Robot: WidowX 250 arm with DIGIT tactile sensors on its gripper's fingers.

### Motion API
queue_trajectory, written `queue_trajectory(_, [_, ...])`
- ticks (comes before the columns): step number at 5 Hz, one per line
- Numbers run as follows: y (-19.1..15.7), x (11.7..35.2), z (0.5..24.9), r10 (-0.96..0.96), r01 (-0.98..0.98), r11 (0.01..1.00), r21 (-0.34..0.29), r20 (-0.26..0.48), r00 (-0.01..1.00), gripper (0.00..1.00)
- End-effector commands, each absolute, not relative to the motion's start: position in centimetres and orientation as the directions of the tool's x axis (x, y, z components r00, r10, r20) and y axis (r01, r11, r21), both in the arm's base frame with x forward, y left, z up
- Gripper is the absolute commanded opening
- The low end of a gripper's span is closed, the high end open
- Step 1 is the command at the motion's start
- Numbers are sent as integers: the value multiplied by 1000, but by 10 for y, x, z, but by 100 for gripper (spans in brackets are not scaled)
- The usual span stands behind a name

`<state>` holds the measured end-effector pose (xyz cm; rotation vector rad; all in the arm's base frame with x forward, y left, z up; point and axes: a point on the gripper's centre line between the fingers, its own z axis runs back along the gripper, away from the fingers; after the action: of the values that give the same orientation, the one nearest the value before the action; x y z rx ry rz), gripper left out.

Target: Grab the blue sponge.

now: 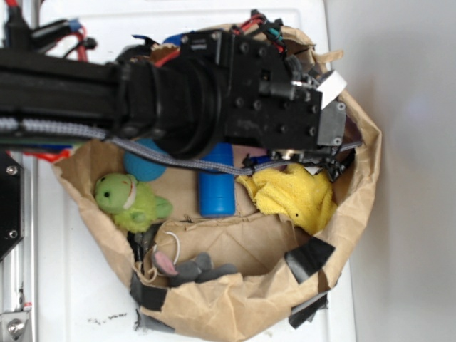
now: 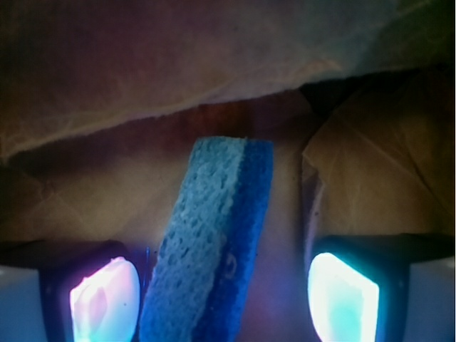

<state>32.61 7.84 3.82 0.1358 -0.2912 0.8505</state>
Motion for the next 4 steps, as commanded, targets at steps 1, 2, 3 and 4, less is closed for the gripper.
queue_trajectory(1, [84,329,55,734,-764,643,-53,326,595,0])
queue_trajectory(2, [85,327,56,734,-763,644,-66,334,591,0])
queue_trajectory(3, [86,325,57,734,-760,645,-80,342,586,0])
queue_trajectory(4, [88,324,61,730,-753,653,-83,333,597,0])
